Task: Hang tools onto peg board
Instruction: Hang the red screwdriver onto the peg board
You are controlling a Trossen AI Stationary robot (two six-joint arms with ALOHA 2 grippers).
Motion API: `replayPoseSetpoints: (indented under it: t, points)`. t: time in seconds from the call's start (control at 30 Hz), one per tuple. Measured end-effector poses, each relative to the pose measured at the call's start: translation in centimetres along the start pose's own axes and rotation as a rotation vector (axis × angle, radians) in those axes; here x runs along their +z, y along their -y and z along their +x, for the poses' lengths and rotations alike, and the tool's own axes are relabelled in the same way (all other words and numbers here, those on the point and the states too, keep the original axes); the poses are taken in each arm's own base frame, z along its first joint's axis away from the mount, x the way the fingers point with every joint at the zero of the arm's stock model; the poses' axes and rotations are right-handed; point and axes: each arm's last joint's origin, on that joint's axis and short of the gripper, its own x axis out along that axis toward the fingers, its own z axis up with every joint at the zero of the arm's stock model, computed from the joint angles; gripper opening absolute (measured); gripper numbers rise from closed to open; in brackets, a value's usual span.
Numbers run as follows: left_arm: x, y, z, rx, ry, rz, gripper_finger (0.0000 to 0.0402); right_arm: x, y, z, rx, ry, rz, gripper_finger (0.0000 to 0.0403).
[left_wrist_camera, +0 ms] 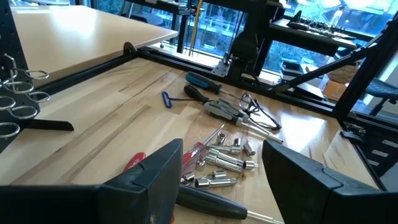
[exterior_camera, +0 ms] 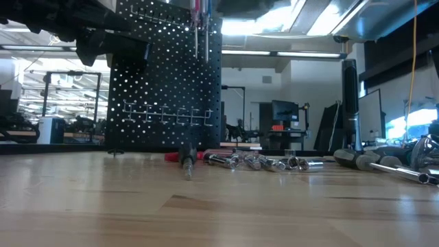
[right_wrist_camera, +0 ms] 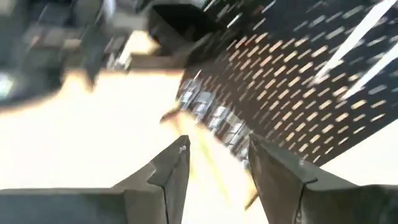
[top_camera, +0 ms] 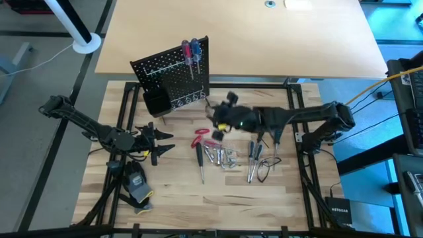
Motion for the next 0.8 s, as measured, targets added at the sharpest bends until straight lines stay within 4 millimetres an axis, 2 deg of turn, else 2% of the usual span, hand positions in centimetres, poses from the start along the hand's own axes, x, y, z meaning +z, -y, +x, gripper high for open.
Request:
replayPoseSetpoints:
  t: [0.1, 0.27, 0.47, 0.57, 0.8]
  points:
    - [0.0, 0.0, 0.0, 0.0, -0.001, 0.001, 0.021, -1.1, -1.7, -0.2, 0.038, -0.044, -0.008, 0.0163]
    - [-0.3, -0.1, 0.0, 0.009, -0.023, 0.001, 0.021, -4.2, -4.0, 0.4, 0.077, -0.056, -0.029, 0.0163]
    - [-0.4, -0.2, 0.0, 0.015, -0.038, 0.006, 0.021, -8.2, -4.9, 1.7, 0.127, -0.068, 0.01, 0.0163]
    - [-0.4, -0.2, 0.0, 0.014, -0.038, 0.006, 0.021, -9.6, -5.1, 2.0, 0.136, -0.064, 0.019, 0.0163]
    - [-0.4, -0.2, 0.0, 0.015, -0.039, 0.007, 0.021, -10.8, -5.0, 1.3, 0.235, -0.091, 0.065, 0.0163]
